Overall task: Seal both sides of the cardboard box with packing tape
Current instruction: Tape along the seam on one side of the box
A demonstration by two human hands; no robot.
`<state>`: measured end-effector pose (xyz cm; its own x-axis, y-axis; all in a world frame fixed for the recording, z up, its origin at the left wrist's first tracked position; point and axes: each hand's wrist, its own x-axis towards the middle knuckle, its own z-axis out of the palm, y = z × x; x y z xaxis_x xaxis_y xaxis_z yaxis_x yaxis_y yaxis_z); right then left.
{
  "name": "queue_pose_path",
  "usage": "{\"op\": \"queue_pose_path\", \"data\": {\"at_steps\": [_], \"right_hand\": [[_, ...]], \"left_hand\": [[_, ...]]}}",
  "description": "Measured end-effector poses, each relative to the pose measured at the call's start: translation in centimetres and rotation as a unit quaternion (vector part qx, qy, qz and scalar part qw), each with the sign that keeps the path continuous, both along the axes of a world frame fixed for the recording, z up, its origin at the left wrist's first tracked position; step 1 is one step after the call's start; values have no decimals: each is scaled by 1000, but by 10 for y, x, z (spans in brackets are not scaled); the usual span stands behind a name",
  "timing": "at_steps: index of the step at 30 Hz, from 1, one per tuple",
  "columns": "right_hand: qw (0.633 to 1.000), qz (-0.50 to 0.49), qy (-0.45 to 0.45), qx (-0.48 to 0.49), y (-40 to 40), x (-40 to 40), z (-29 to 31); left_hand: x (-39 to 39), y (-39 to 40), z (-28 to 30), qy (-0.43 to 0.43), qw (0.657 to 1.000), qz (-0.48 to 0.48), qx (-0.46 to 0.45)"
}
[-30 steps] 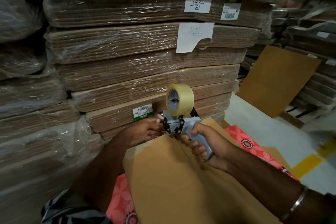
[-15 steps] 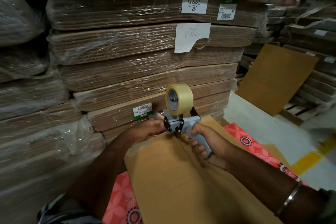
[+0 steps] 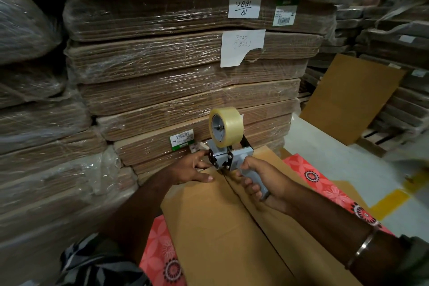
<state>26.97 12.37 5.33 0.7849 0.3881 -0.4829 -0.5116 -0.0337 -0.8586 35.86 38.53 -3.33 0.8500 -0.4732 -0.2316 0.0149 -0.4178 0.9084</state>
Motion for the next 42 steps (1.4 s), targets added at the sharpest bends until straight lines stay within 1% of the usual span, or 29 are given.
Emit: {"op": "queue_pose_path", "data": {"at_steps": [5, 10, 15, 20, 28, 33, 36, 38, 40, 42], "right_hand": [[1000, -15, -2, 5, 1, -9, 5], [1000, -21, -17, -10, -3, -20, 1], [999, -31, -5, 14, -11, -31, 0], [999, -35, -16, 20, -28, -47, 11], [998, -42, -9, 45, -45, -68, 9], [999, -36, -21, 25, -52, -79, 5], [999, -26, -28, 15, -46, -75, 6], [999, -24, -38, 7, -42, -71, 6], [999, -27, -43, 6, -41, -69, 4], [998, -35, -47, 1, -41, -67, 5]], "left_hand": [[-1, -4, 3, -9, 1000, 12, 15], [-2, -5, -1, -21, 999, 21, 24], [-2, -4, -3, -33, 999, 29, 26], [-2, -3, -3, -48, 999, 14, 12], [-4, -6, 3, -58, 998, 0, 41], [-2, -4, 3, -63, 997, -5, 39], [-3, -6, 9, -85, 994, -9, 65], [-5, -7, 14, -128, 987, -18, 99], [-6, -8, 17, -187, 970, -36, 154], [-8, -8, 19, -224, 952, -42, 204]]}}
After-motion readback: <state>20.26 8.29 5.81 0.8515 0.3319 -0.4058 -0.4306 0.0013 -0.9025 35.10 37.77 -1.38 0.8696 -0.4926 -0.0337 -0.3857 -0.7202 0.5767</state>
